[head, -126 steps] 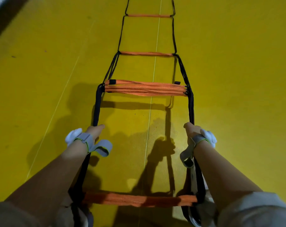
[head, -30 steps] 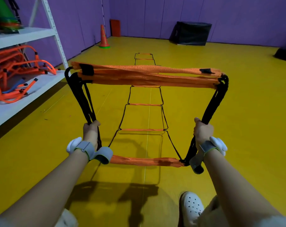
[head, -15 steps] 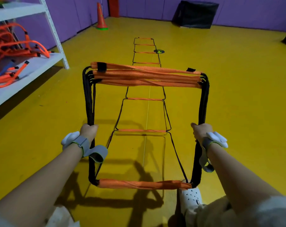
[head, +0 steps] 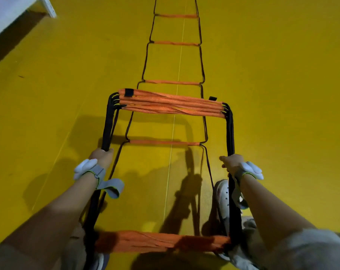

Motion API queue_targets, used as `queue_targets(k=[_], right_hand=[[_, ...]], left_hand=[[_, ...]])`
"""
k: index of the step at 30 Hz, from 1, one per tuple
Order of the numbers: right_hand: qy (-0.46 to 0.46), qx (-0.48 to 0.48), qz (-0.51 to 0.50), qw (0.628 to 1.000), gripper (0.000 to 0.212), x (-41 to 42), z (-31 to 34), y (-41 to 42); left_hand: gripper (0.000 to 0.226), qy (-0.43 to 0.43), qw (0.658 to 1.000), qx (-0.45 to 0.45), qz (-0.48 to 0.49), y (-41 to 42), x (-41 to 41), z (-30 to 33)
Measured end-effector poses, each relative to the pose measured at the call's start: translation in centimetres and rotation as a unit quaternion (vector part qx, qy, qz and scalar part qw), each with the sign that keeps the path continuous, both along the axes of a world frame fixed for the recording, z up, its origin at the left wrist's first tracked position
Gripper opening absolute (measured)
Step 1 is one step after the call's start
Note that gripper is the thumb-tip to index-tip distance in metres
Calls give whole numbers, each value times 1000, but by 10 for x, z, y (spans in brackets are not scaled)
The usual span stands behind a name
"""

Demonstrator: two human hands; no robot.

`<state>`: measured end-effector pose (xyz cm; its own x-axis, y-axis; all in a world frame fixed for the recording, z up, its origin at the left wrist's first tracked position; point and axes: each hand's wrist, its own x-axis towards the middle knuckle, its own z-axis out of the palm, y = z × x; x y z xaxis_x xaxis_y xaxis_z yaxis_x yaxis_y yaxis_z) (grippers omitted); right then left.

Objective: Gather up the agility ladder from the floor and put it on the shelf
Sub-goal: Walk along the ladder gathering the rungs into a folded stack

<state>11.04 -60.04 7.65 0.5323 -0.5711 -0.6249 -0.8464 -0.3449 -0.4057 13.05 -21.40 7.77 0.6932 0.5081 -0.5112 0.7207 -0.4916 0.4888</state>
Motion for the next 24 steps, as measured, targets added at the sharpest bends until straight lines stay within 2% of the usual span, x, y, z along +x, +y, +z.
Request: queue_targets(k=[3,7,12,15,19,24], right_hand=[[48,31,1,998,28,-4,-32,1],[104,27,12,994,38,-6,-70,10],[120,43,17,992,39,-3,-101,21],[138,84,26,987,36,-6,-113,23],[142,59,13,988,31,-9,-128,23],[146,42,50,987,34,-10,-143,20]], left_hand=[[52,51,998,23,-25,6,2,-36],[34,111,993,32,-29,17,0,-73],[61,171,983,56,-28,23,-2,-101],[61,179,982,46,-28,20,-7,-114],[56,178,983,35,-31,16,-9,-124],[47,196,980,23,-27,18,-11,-128]])
